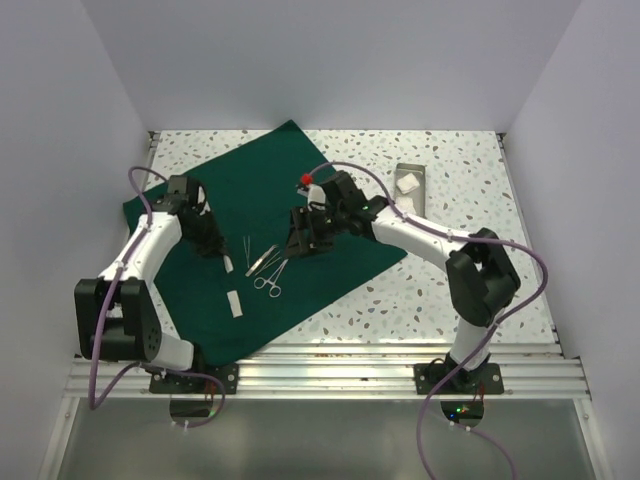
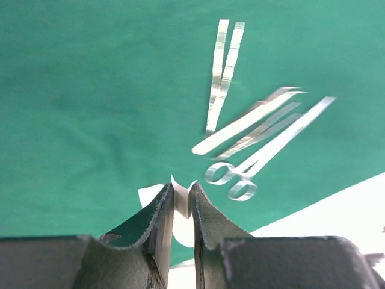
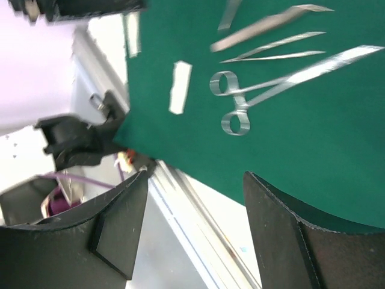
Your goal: Prepare the surgical pack
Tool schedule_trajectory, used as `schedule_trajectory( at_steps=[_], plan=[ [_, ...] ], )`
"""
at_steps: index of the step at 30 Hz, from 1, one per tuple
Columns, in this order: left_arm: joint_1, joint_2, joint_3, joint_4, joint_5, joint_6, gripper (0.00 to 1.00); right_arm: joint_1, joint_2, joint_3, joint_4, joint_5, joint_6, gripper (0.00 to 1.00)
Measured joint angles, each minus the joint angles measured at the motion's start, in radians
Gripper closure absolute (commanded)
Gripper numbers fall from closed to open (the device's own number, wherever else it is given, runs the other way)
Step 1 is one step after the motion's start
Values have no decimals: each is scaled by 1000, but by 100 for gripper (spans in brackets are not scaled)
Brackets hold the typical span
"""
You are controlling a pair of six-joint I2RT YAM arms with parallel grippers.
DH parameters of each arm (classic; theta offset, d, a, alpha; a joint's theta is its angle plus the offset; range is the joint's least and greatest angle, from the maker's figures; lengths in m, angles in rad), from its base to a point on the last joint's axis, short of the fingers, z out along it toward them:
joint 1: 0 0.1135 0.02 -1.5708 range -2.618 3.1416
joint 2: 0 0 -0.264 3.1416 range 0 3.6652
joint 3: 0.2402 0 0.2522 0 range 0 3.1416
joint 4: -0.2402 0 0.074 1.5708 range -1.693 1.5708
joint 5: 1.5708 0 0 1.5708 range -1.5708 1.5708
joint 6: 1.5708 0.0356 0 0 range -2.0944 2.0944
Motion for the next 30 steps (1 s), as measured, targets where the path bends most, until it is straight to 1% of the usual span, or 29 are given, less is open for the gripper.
schedule_trajectory(
  at_steps=[4,8,13,16,19,22,25,26,29,30],
  plan=[
    [0,-42,1,4,79,-86,77,88,34,16,71,-28,15,32],
    [0,-83,1,11,154,-163,76,163,82,82,111,-22,10,32],
    [-2,-100,-3,19,212,-215,75,202,130,142,144,-3,9,34],
    [-8,-116,-24,25,235,-238,75,214,163,174,151,23,7,38],
    [-20,-134,-46,27,254,-255,76,222,203,208,148,53,7,39],
    [-28,-146,-60,28,266,-263,76,229,248,246,142,80,7,43],
    [-30,-149,-63,30,273,-264,76,236,281,271,135,103,7,51],
    [-30,-150,-63,31,274,-264,76,238,287,275,133,110,7,60],
    [-30,-154,-67,34,276,-263,75,243,291,276,127,131,10,79],
    [-30,-155,-69,35,276,-263,70,245,291,276,129,134,12,88]
  ],
)
